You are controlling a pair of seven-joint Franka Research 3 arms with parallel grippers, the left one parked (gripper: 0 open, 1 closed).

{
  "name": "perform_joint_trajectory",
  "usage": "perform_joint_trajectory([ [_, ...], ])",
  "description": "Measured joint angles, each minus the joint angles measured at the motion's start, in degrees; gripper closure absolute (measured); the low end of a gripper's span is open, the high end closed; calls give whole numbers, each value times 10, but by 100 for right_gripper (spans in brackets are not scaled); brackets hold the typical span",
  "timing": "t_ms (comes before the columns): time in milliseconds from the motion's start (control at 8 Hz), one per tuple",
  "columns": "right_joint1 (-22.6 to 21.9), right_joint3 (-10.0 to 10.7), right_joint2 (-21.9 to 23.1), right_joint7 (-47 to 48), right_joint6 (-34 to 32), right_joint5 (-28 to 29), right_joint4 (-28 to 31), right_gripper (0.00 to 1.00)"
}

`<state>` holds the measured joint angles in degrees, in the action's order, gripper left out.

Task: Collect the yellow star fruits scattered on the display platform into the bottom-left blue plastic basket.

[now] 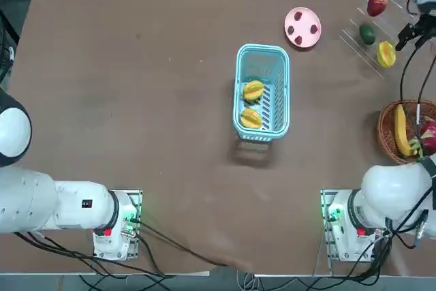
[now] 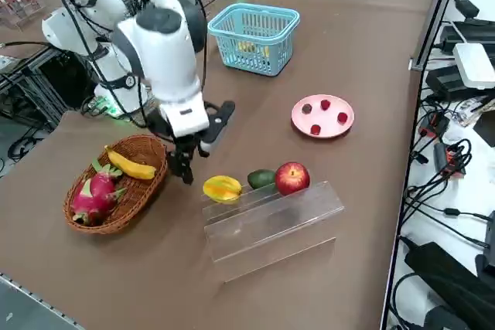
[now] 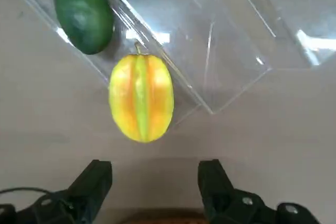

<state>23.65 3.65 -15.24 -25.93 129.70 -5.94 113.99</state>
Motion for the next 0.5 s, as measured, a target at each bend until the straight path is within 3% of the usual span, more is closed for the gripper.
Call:
perform_joint_trajectory([
  [500,6,-8,-37,1,52,29,12,0],
])
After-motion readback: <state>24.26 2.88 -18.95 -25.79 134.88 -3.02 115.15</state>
